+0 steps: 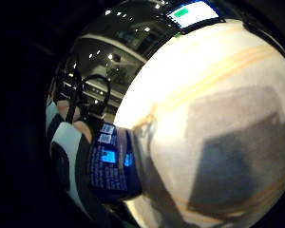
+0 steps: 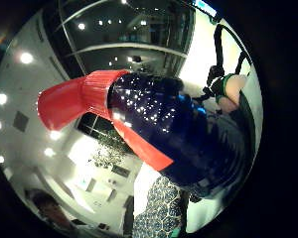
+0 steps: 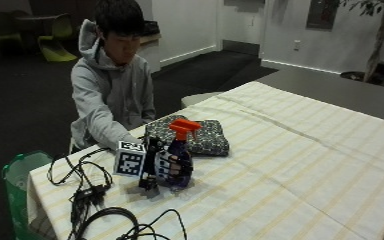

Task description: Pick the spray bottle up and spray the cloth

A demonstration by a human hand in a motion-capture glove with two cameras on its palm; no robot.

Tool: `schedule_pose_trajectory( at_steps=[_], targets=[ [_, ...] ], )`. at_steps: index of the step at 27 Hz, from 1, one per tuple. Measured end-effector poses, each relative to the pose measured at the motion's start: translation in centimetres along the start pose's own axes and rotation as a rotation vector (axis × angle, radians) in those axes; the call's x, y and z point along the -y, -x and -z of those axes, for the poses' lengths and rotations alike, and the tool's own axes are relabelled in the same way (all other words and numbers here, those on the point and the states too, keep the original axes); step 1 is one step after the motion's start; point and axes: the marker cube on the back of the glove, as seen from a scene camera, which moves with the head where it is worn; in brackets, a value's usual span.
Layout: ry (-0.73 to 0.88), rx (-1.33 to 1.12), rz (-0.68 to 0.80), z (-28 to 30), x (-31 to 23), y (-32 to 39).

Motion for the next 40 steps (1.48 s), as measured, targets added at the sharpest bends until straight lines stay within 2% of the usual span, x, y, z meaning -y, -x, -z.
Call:
schedule_pose_trajectory(
  at_steps=[6, 11, 16, 21, 26, 40],
  targets=[
    [0.368, -0.194, 0.141, 1.7, 0.3, 5.8],
    [0.724, -0.523, 0.315, 3.5, -1.1, 13.2],
    [0.925, -0.836, 0.366, 3.9, -3.9, 16.7],
    [1.028, -1.020, 0.354, 2.4, -7.0, 14.8],
    [1.077, -1.093, 0.355, 1.0, -9.3, 13.0],
    [1.024, -1.145, 0.416, 3.5, -8.9, 19.4]
  ],
)
